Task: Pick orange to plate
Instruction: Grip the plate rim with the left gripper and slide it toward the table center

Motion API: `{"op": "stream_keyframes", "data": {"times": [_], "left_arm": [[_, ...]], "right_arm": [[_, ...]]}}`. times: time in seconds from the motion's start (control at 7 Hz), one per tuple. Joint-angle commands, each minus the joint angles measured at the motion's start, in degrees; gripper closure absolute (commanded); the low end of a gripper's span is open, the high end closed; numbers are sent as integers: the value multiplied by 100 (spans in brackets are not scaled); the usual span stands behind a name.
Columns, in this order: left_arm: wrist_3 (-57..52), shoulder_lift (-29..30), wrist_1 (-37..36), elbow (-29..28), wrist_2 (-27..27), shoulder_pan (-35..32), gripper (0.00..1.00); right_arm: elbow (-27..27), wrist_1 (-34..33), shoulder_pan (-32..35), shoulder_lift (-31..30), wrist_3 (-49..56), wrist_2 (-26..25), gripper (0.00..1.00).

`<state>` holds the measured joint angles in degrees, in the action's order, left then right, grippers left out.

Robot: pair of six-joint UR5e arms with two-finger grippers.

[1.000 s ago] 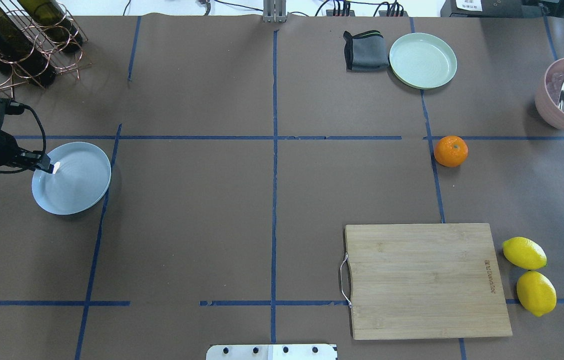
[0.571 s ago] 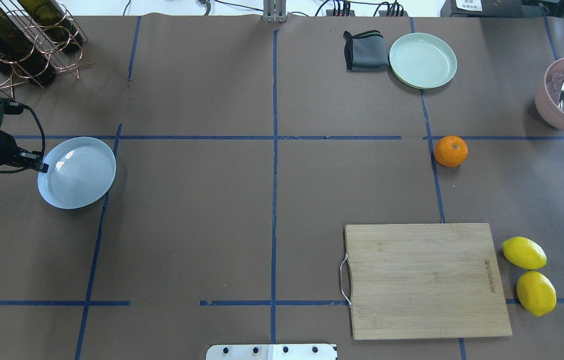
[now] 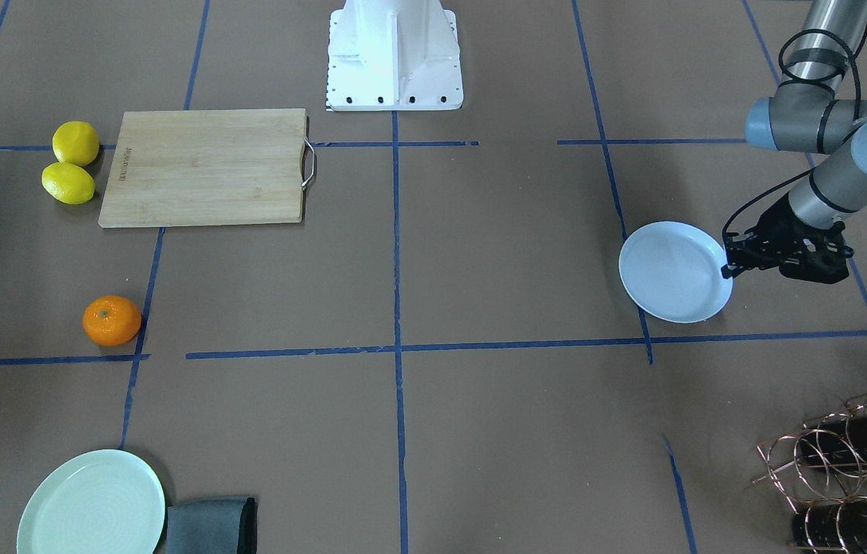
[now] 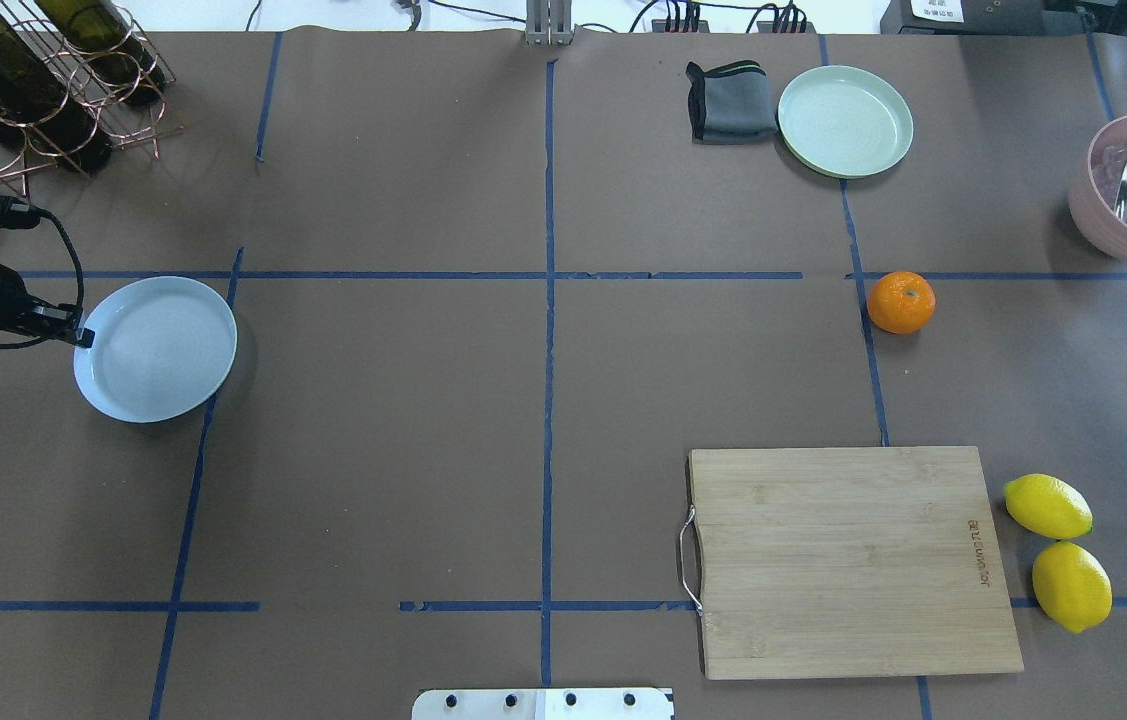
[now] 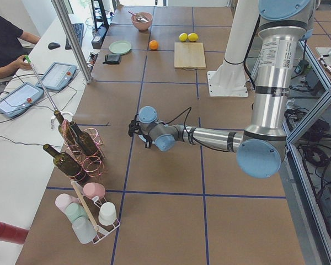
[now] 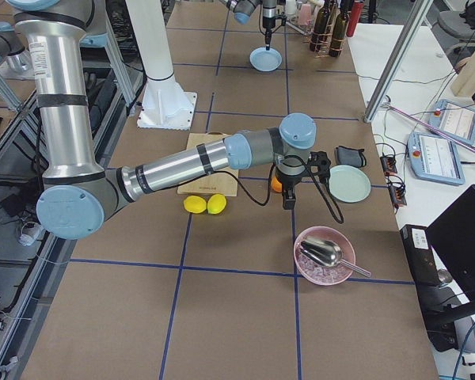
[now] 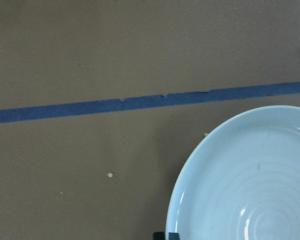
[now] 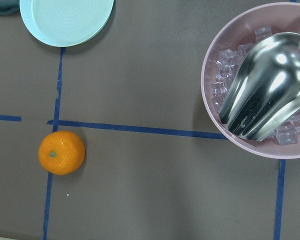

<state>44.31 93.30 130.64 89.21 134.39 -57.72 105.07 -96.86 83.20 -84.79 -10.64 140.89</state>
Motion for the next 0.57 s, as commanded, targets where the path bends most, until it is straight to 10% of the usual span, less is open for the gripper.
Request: {"op": "stream_keyframes", "data": {"times": [0.0, 0.43], "left_arm": [[147, -5, -73, 359, 1087, -564, 100], [2916, 1406, -276, 404, 662, 71, 100]], "right_arm": [[-4, 0, -32, 7, -26, -9, 0], [-13, 0, -269, 146, -402, -44, 0]]}}
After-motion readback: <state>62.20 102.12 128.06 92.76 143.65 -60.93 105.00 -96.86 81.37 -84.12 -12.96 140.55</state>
